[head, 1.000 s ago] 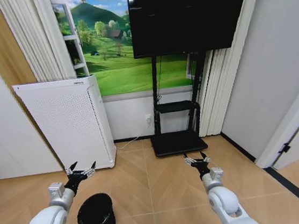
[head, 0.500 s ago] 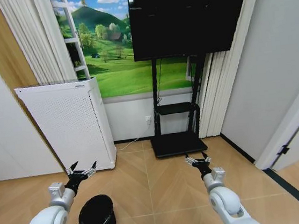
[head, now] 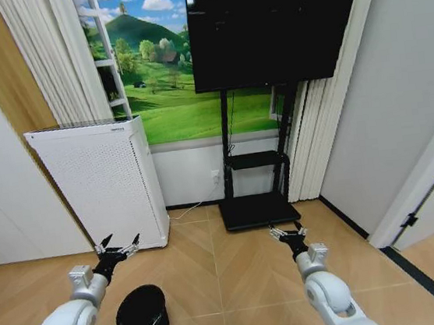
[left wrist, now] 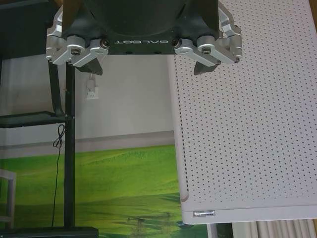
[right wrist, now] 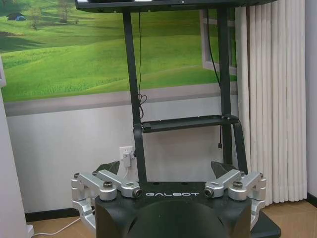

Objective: Pick up the trash bin and place the garbage on the floor into it.

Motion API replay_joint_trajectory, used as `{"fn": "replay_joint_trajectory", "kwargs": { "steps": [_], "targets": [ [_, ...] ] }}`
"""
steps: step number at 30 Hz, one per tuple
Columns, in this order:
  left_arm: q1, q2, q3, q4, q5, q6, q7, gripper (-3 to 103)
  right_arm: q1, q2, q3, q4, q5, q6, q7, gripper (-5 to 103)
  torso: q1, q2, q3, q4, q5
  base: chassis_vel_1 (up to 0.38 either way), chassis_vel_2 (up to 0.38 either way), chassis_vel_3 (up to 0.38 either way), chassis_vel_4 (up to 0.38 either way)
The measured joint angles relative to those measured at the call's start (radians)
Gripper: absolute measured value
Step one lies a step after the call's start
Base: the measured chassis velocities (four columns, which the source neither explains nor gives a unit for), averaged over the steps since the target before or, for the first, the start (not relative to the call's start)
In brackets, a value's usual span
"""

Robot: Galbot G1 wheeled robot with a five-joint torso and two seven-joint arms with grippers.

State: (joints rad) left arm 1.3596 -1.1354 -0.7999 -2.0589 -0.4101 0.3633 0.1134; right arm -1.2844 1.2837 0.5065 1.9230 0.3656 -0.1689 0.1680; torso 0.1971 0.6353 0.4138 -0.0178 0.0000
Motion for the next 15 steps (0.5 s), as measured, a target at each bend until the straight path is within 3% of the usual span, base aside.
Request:
{"fn": "replay_joint_trajectory", "kwargs": {
  "steps": [15],
  "targets": [
    [0.02,-0.003,-0.008,-0.024,0.001,0.005,-0.001,100,-0.009,-0.009,0.009,0.018,0.007,0.0,-0.001,100,0.025,0.062,0.038,0.0,0.0,0.0,0.0,0.0,0.0]
  ]
}}
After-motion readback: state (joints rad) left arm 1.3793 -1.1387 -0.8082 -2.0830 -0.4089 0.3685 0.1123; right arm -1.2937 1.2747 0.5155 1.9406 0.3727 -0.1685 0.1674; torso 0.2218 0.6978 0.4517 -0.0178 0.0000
